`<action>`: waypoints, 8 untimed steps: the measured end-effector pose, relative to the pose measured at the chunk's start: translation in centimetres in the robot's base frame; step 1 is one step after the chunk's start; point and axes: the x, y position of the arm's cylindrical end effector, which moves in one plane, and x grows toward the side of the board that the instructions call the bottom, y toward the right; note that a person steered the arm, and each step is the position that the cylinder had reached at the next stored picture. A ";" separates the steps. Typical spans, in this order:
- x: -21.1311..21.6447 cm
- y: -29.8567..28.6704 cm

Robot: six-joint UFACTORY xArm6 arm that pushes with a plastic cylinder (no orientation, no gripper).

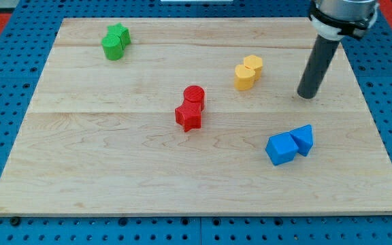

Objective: Push the yellow hexagon to the top center

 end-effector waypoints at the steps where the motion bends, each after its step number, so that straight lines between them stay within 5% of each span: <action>1: -0.1 -0.2; 3: -2.2 -0.7; 6: -8.7 -15.8; 8: -12.9 -20.9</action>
